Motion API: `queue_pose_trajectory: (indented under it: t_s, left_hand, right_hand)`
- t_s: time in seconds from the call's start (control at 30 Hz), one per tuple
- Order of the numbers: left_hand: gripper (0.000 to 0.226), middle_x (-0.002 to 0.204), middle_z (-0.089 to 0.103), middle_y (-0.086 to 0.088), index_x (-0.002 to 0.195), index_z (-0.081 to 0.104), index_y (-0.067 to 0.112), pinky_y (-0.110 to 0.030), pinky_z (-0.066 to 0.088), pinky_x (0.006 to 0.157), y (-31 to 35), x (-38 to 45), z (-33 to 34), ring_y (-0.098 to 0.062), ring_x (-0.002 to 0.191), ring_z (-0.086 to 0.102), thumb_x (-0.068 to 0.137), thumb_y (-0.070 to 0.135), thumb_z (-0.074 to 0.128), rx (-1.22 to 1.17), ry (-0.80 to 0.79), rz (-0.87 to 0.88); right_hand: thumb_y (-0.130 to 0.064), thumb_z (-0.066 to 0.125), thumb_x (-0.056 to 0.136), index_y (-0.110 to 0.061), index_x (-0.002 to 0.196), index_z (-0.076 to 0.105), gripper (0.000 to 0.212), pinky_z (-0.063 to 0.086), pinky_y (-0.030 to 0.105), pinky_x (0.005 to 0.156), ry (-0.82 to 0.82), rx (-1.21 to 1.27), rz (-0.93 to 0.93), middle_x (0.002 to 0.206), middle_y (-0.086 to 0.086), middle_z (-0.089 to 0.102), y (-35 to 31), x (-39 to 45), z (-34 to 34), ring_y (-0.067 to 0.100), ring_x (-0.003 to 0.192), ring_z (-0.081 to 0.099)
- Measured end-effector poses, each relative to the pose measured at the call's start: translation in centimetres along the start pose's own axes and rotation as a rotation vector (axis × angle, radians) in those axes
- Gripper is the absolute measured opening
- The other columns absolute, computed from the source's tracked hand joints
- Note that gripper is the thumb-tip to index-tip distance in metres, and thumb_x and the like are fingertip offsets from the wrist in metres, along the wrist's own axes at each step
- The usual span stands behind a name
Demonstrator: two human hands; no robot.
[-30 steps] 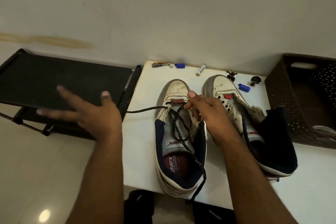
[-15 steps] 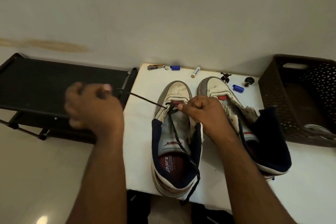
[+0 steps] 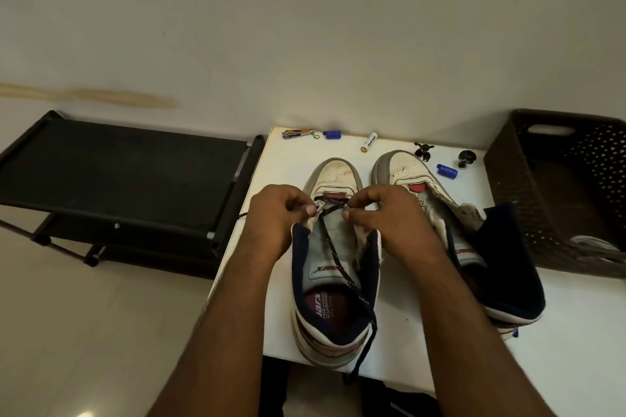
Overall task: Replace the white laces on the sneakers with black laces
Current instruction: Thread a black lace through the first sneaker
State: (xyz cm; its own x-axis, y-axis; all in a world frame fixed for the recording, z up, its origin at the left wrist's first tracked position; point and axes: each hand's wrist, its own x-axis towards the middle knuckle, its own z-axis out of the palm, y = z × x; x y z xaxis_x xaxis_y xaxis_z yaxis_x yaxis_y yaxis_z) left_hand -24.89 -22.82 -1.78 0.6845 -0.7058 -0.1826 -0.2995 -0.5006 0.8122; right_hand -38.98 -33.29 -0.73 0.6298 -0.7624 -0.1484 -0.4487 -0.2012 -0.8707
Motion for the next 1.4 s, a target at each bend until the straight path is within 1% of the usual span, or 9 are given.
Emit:
queue_pose_trajectory:
  t_s: [0.17, 0.4, 0.57, 0.73, 0.83, 0.97, 1.1, 1.23, 1.4]
  left_hand:
    - [0.017, 0.079, 0.060, 0.006, 0.079, 0.066, 0.016, -0.012, 0.035, 0.061, -0.2, 0.1, -0.6, -0.006, 0.074, 0.057, 0.091, 0.005, 0.061, 0.031, 0.321, -0.034]
    - [0.032, 0.129, 0.055, -0.003, 0.118, 0.067, 0.024, -0.039, 0.044, 0.100, -0.8, 0.6, -0.8, -0.019, 0.120, 0.050, 0.086, 0.019, 0.071, -0.003, 0.220, 0.134]
    - [0.017, 0.114, 0.065, 0.000, 0.101, 0.074, 0.017, -0.029, 0.045, 0.095, 0.1, 0.9, 0.4, -0.016, 0.112, 0.057, 0.085, 0.011, 0.071, -0.075, 0.080, 0.142]
    - [0.016, 0.111, 0.069, -0.001, 0.099, 0.075, 0.019, -0.026, 0.046, 0.090, 0.2, 1.2, 0.7, -0.013, 0.102, 0.060, 0.085, 0.012, 0.071, -0.074, 0.042, 0.083]
    - [0.018, 0.108, 0.071, -0.003, 0.102, 0.075, 0.018, -0.033, 0.050, 0.095, 0.1, 1.1, 0.8, -0.017, 0.099, 0.065, 0.085, 0.012, 0.071, -0.084, 0.009, 0.060]
    - [0.015, 0.106, 0.072, -0.004, 0.099, 0.076, 0.017, -0.034, 0.052, 0.093, 0.3, 1.1, 0.6, -0.017, 0.096, 0.067, 0.087, 0.011, 0.069, -0.107, 0.061, 0.033]
    - [0.015, 0.105, 0.072, 0.000, 0.102, 0.075, 0.015, -0.029, 0.050, 0.092, 0.9, 0.6, 0.3, -0.013, 0.099, 0.065, 0.088, 0.016, 0.068, -0.188, 0.097, 0.073]
    - [0.011, 0.102, 0.072, 0.010, 0.097, 0.073, 0.026, -0.021, 0.053, 0.082, 2.1, -0.3, -0.8, -0.007, 0.088, 0.067, 0.090, 0.020, 0.066, -0.386, 0.085, 0.049]
    - [0.029, 0.116, 0.069, 0.014, 0.123, 0.064, 0.027, -0.013, 0.046, 0.059, 4.0, -1.5, -1.6, 0.002, 0.066, 0.061, 0.098, 0.023, 0.052, -0.534, -0.217, 0.156]
  right_hand:
    - [-0.005, 0.070, 0.081, -0.010, 0.086, 0.074, 0.008, 0.038, 0.002, 0.057, 0.069, -0.159, -0.038, 0.079, -0.002, 0.068, -0.2, -0.2, -0.1, 0.001, 0.068, 0.057]
    - [-0.004, 0.072, 0.080, -0.013, 0.089, 0.073, 0.013, 0.051, 0.027, 0.072, 0.057, 0.089, 0.035, 0.084, 0.004, 0.070, 0.0, -0.2, 0.5, 0.013, 0.072, 0.063]
    - [-0.026, 0.069, 0.086, -0.019, 0.074, 0.074, 0.015, 0.051, 0.023, 0.068, -0.024, 0.243, 0.121, 0.077, 0.001, 0.072, -2.8, -1.8, -1.1, 0.010, 0.076, 0.065]
    - [-0.064, 0.065, 0.075, -0.025, 0.084, 0.070, 0.040, 0.049, 0.041, 0.089, -0.328, -0.719, 0.074, 0.100, -0.004, 0.063, -5.4, -3.8, -1.3, 0.016, 0.099, 0.056]
    - [-0.047, 0.067, 0.082, -0.029, 0.094, 0.072, 0.022, 0.047, 0.039, 0.091, -0.371, -0.832, -0.011, 0.109, -0.004, 0.060, -5.5, -4.4, -0.6, 0.019, 0.109, 0.053]
    - [-0.024, 0.061, 0.091, -0.028, 0.076, 0.065, 0.015, 0.043, 0.030, 0.084, -0.320, -0.392, 0.058, 0.100, -0.007, 0.057, -5.2, -4.1, -1.8, 0.012, 0.098, 0.052]
    - [-0.020, 0.053, 0.097, -0.018, 0.082, 0.064, 0.018, 0.046, 0.032, 0.077, 0.046, 0.295, 0.221, 0.083, -0.001, 0.066, -4.7, -3.2, -2.2, 0.015, 0.083, 0.057]
    - [-0.016, 0.047, 0.100, -0.012, 0.087, 0.060, 0.019, 0.045, 0.029, 0.056, 0.039, 0.781, 0.307, 0.055, 0.000, 0.055, -4.8, -2.8, -1.7, 0.015, 0.052, 0.048]
    - [-0.014, 0.057, 0.094, -0.008, 0.090, 0.066, 0.012, 0.031, 0.022, 0.045, -0.044, 0.606, 0.205, 0.045, -0.011, 0.049, -5.5, -3.3, -2.0, 0.003, 0.038, 0.035]
